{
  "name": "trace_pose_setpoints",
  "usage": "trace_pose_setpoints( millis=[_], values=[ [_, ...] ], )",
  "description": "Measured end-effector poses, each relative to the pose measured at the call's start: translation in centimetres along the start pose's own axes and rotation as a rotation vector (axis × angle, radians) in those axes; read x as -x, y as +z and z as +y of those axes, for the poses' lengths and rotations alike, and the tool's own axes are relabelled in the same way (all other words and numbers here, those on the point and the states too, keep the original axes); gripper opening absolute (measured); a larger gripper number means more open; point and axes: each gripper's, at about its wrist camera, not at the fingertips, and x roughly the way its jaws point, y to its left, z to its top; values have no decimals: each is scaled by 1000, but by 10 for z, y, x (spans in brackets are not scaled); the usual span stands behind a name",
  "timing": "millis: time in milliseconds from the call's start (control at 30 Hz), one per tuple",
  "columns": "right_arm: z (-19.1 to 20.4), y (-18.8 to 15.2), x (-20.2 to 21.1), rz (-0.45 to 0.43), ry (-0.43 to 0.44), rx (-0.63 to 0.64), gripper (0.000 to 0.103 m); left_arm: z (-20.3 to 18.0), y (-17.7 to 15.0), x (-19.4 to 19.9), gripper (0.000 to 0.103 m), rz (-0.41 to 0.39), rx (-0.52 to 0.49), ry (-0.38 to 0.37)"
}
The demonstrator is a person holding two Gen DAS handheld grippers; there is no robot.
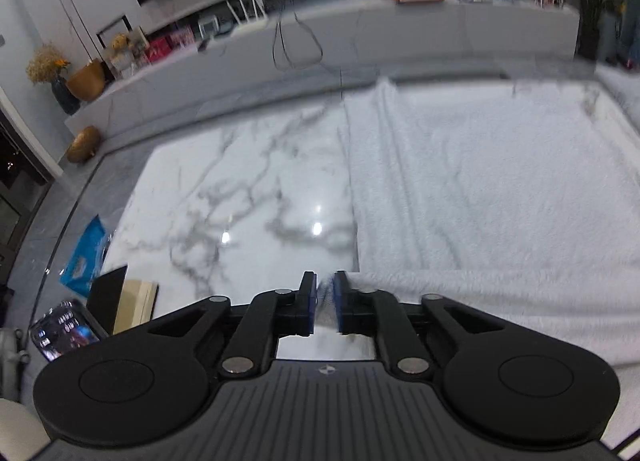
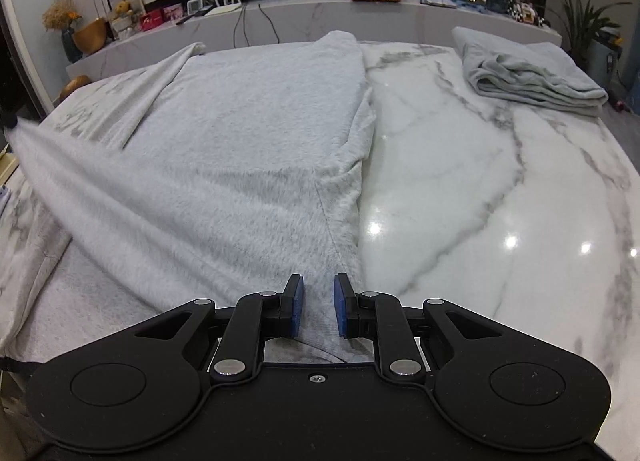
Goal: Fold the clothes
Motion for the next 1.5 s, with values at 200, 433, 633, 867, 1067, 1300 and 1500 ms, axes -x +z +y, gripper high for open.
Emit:
trace_pose_setpoints(
  millis=[200,433,633,867,1067,1300,1500],
  values=[
    [-1,-1,1,-2,6,-10,16,4,-8,-9,28,0,33,-16],
    [-6,18,19,-53,57,-39,16,-10,-1,-35,39,-32,-49,-84],
    [-8,41,11,-57,23,23,16,-9,0,-72,41,26,-22,-72],
    [-15,45,-13,-47,47,-25,16,0,-2,-94,42,47,60,-142],
    [-18,50,-19,-54,54,-32,16,1,-5,-100,12,36,133,-214],
    [-30,77,-20,-45,11,-137,19,4,6,-55,8,-66,162,-215],
    [0,109,-47,93,-46,-50,38,0,32,-8,8,-138,116,-229]
  ],
)
